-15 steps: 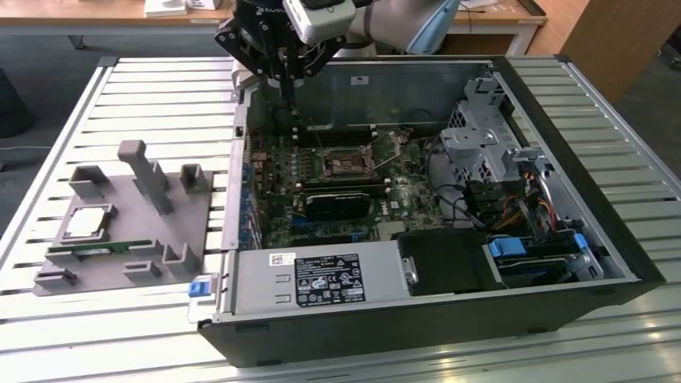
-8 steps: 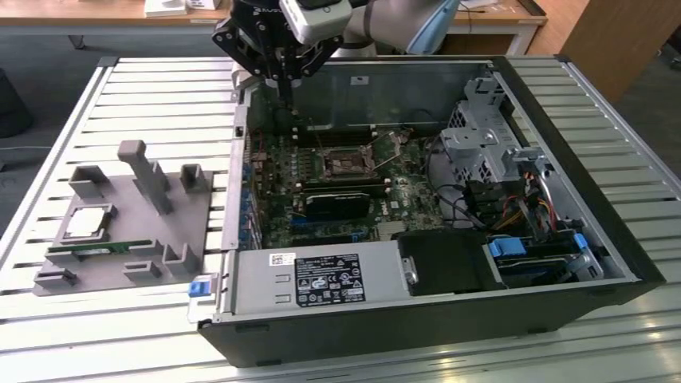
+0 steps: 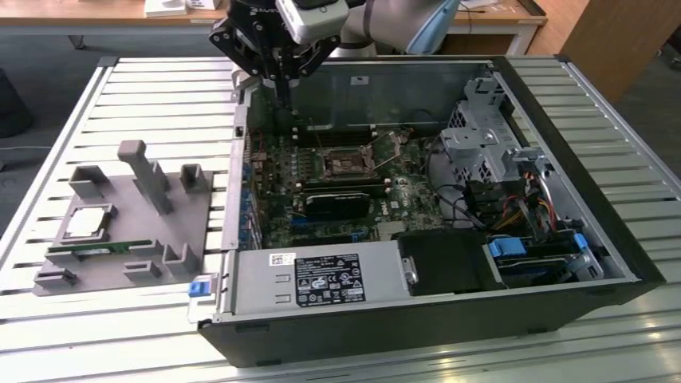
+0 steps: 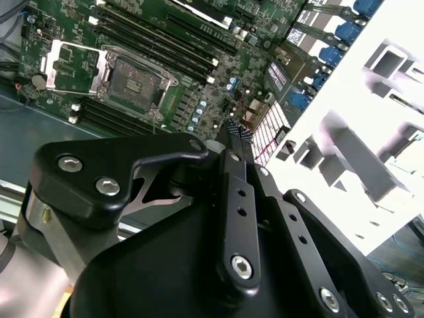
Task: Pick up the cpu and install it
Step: 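Reach for the cpu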
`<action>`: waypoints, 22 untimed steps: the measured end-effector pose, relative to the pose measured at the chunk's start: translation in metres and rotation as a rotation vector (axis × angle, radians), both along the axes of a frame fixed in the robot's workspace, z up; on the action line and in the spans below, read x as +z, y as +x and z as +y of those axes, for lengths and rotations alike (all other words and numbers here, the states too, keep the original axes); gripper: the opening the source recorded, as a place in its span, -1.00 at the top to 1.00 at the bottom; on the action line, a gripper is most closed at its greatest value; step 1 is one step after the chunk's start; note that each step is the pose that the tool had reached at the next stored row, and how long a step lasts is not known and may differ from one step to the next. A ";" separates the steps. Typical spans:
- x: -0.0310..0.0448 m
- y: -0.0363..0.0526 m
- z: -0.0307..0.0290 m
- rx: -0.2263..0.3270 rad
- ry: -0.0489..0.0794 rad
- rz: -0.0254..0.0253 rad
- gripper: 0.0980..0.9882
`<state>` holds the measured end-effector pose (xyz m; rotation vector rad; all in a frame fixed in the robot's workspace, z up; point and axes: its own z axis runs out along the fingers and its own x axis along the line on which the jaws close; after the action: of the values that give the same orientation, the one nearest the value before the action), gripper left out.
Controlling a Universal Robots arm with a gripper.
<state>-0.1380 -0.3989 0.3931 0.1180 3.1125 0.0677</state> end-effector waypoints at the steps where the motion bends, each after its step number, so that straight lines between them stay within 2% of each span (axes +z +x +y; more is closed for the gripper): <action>1: 0.0000 -0.0004 0.0000 0.000 0.000 0.0000 0.98; 22: -0.0005 -0.0148 0.0000 0.000 0.000 0.0001 0.98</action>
<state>-0.1527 -0.3990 0.3926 0.1180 3.1126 0.0676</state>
